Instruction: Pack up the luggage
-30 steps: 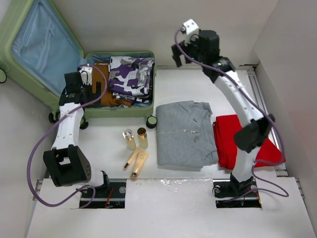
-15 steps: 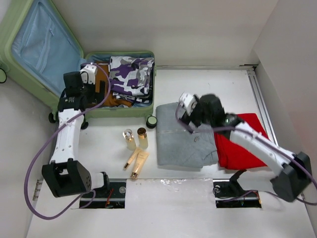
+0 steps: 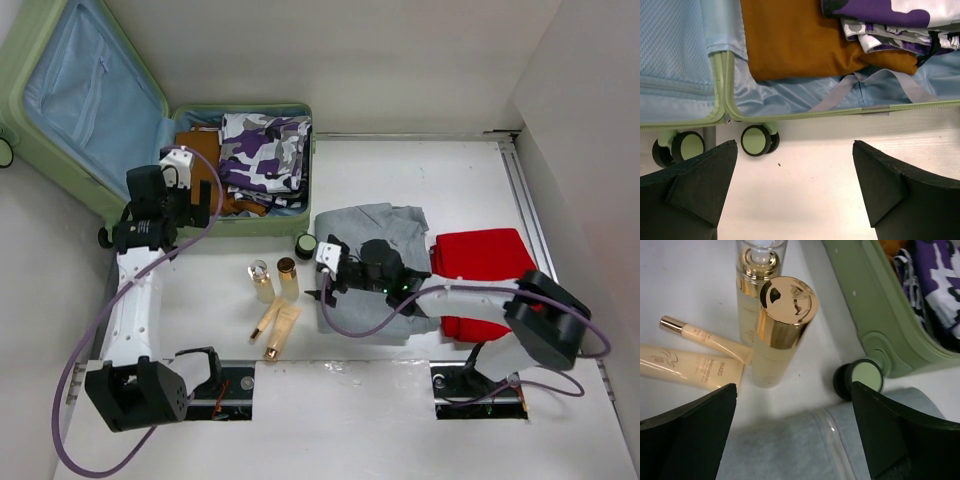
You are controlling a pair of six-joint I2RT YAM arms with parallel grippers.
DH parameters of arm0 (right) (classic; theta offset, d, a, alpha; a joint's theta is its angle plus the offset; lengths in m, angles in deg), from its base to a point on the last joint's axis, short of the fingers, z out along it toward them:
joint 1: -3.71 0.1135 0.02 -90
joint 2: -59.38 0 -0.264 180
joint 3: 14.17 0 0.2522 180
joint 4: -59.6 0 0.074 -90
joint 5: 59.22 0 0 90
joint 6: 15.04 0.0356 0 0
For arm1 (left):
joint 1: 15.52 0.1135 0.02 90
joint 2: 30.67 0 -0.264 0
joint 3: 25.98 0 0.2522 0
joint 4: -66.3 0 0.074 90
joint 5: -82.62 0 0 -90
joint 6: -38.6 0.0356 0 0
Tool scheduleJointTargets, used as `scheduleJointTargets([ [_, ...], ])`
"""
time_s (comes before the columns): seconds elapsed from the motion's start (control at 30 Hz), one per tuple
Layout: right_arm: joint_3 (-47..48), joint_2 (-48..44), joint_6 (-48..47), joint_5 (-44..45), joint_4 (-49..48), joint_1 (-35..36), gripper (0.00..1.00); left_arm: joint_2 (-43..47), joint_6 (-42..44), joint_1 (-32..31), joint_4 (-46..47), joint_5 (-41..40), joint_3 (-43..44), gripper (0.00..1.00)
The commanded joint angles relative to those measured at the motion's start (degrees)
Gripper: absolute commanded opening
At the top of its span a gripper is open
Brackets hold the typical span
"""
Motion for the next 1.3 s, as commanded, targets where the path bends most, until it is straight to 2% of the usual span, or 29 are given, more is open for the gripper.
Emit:
scheduleJointTargets([
  [0.0, 1.63, 5.21, 3.07, -1.24, -17.11, 0.87, 1.00, 3.07, -0.66, 0.07, 0.12, -1.17, -0.42, 0.98],
  [0.17, 5.85, 13.56, 5.01, -5.46, -22.66, 0.87, 1.00, 4.83, -0.66, 0.07, -0.41, -2.40, -0.95, 0.99],
  [0.47, 9.44, 19.64, 7.30, -8.80, -25.66, 0.87, 1.00, 6.51, 0.39, 0.07, -0.93, -3.45, -2.62, 0.99],
  [0.53, 9.45, 20.43, 7.82, -7.92, -26.44, 0.87, 0.97, 6.51, 0.39, 0.07, -0.93, -3.46, -2.62, 0.99],
  [0.67, 10.06, 21.66, 8.35, -9.59, -24.97, 0.87, 0.79, 6.51, 0.39, 0.07, -0.93, -3.46, -2.62, 0.99],
  [0.73, 10.06, 21.66, 8.35, -9.59, -24.35, 0.87, 0.73, 6.51, 0.39, 0.07, -0.93, -3.46, -2.62, 0.99],
  [0.83, 8.31, 21.66, 8.35, -9.07, -24.95, 0.87, 0.77, 6.51, 0.39, 0.07, -0.93, -3.46, -2.62, 0.99],
  [0.93, 7.69, 22.80, 8.87, -9.76, -24.96, 1.39, 0.75, 6.51, 0.39, 0.07, -0.93, -3.46, -3.14, 0.99],
  [1.03, 8.22, 23.42, 9.41, -10.38, -24.96, 1.40, 0.63, 6.51, 0.92, 0.07, -0.93, -3.46, -3.15, 0.99],
  [1.07, 8.74, 23.42, 9.41, -10.38, -24.96, 1.40, 0.55, 6.51, 0.92, 0.07, -0.93, -3.46, -3.15, 0.99],
  [1.13, 8.75, 23.42, 9.93, -10.91, -24.44, 1.40, 0.45, 6.51, 0.92, 0.07, -0.93, -3.46, -3.15, 0.99],
  [1.27, 9.27, 21.76, 9.93, -12.13, -22.24, 0.87, 0.17, 6.51, 0.92, 0.07, -0.93, -3.98, -3.67, 0.99],
])
